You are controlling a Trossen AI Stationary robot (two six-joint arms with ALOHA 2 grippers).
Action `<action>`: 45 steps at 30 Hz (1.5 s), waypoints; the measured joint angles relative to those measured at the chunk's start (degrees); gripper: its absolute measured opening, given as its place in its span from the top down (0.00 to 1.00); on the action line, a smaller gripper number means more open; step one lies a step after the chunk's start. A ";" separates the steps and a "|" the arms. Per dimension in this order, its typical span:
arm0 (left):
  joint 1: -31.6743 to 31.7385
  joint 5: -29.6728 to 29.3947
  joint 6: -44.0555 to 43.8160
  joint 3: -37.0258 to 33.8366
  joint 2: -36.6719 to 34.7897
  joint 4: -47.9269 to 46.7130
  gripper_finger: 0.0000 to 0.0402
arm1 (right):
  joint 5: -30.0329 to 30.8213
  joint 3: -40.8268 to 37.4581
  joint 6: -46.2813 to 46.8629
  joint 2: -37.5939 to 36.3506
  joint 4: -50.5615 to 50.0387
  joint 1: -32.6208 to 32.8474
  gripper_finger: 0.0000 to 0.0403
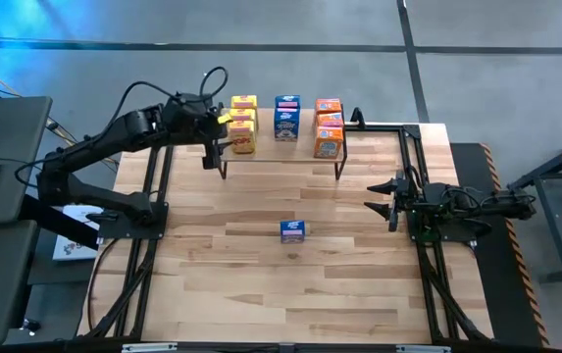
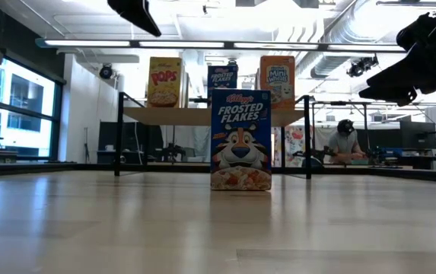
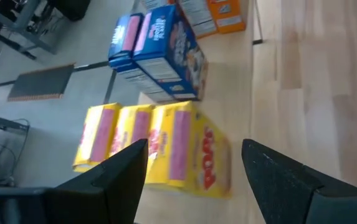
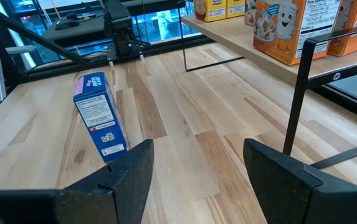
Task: Stack cereal on shelf
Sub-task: Put the blue cereal box on the shelf aligned with the other blue cereal boxes
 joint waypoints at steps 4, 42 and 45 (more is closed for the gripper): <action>-3.19 -1.49 -3.17 0.00 -0.14 -0.72 0.38 | 0.00 0.00 0.00 0.00 -0.02 0.00 0.40; -24.91 0.05 -25.36 -13.99 0.33 15.79 0.38 | 0.00 0.00 0.00 0.00 0.00 0.00 0.40; -25.74 -0.51 -26.73 -16.02 0.33 17.50 0.38 | 0.00 0.00 0.00 0.00 -0.01 0.00 0.40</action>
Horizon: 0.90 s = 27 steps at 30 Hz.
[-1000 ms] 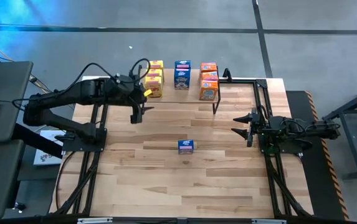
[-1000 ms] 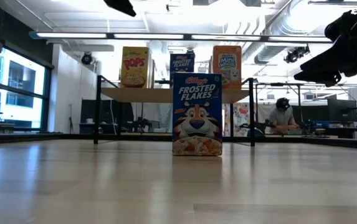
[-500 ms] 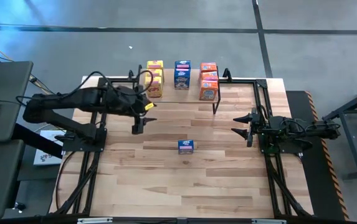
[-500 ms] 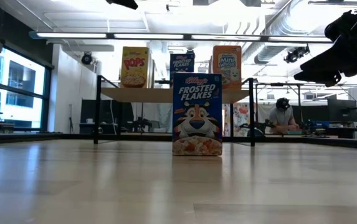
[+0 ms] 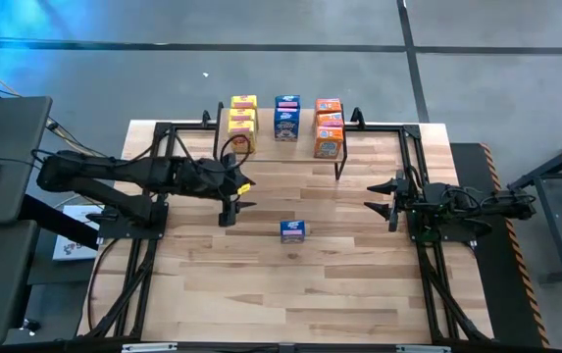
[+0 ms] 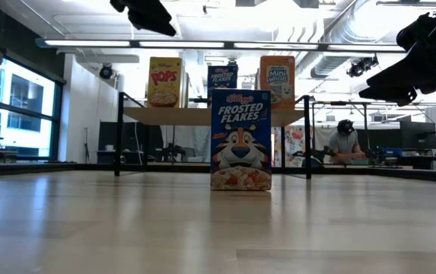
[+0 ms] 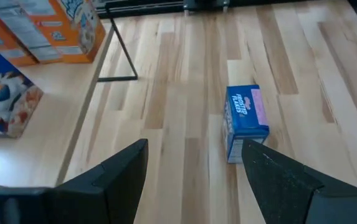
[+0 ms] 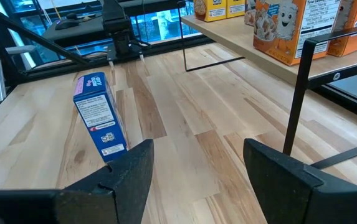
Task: Stack cereal on shelf
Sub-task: Put the blue cereal box on the shelf aligned with the other blue cereal boxes
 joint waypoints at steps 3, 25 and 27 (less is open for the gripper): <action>-1.03 -1.71 -2.09 -1.16 0.00 0.65 0.38 | 0.00 0.00 0.00 0.00 0.02 -0.02 0.40; -5.51 -7.40 -5.48 -7.09 -0.04 10.27 0.38 | -0.38 0.00 3.10 0.00 3.27 -0.02 0.40; -5.51 -7.56 -5.49 -7.09 -0.04 10.31 0.38 | -1.98 0.00 2.70 0.00 3.41 -0.02 0.40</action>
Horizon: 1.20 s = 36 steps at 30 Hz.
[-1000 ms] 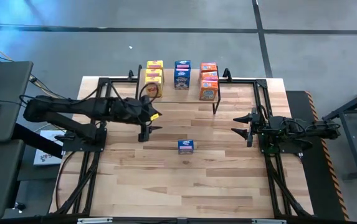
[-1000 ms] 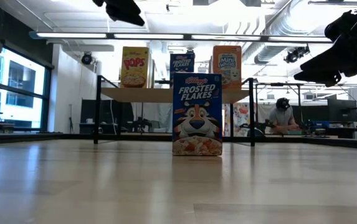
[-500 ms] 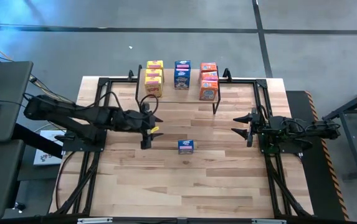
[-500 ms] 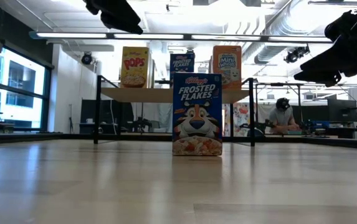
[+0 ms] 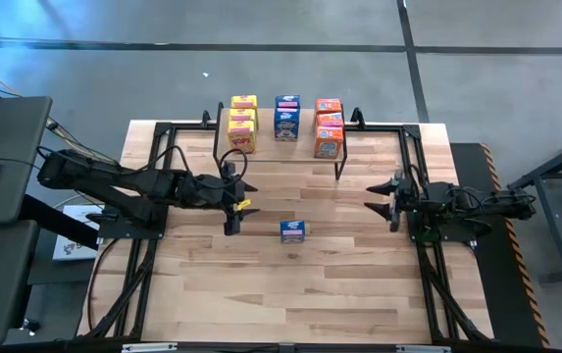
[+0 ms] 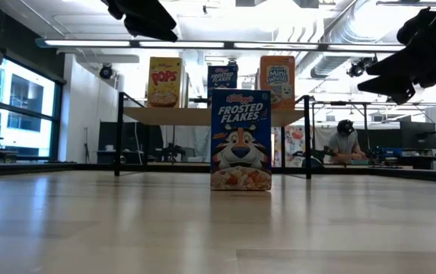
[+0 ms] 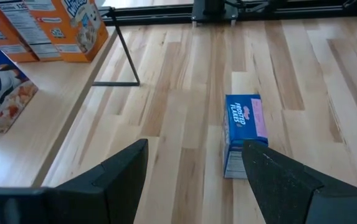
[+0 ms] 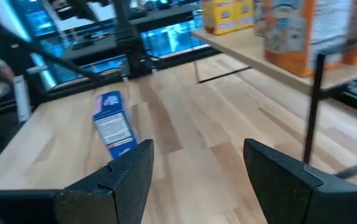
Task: Stack cereal on shelf
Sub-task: Put the blue cereal box on the shelf aligned with the other blue cereal boxes
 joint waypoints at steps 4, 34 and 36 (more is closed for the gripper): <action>0.00 -0.07 -0.01 0.00 0.00 0.00 0.38 | -5.58 0.00 -3.83 0.00 1.25 0.02 0.40; 0.04 -1.12 -2.56 0.00 0.00 0.64 0.38 | -14.00 0.00 5.59 0.00 6.88 0.01 0.31; 0.04 -1.12 -2.50 0.10 -0.10 0.53 0.38 | -13.69 0.00 9.35 0.00 7.01 0.00 0.31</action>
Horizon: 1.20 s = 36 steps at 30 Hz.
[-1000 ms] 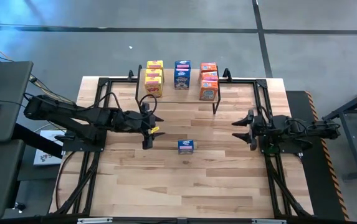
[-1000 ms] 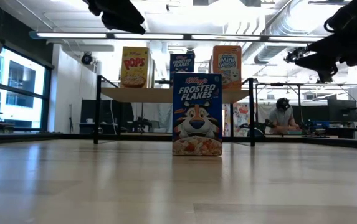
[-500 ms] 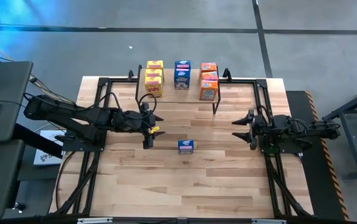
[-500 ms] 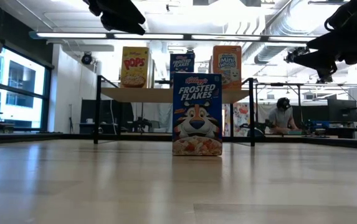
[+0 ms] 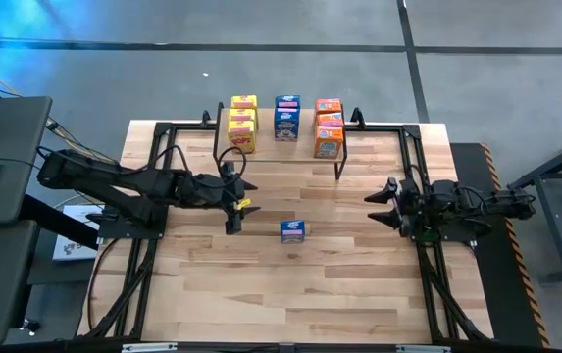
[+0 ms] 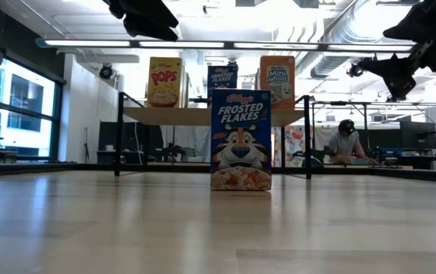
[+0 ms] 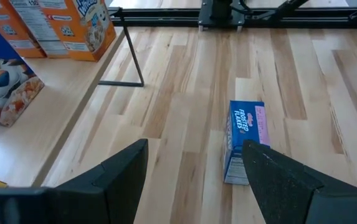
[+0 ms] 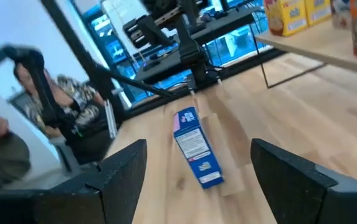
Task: Stack cereal on shelf
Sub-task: Put the blue cereal box on the shelf aligned with the other blue cereal boxes
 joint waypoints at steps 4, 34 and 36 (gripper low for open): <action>0.00 -0.01 1.85 1.99 -0.12 0.04 0.38 | 0.69 0.00 4.92 0.00 0.32 0.01 0.31; 0.17 -1.93 3.54 5.19 -10.32 -7.41 0.38 | 2.57 3.24 -4.34 26.50 35.90 0.00 0.31; 0.17 -1.94 3.40 5.19 -10.52 -7.98 0.38 | 3.16 4.45 -4.54 27.81 35.18 0.00 0.31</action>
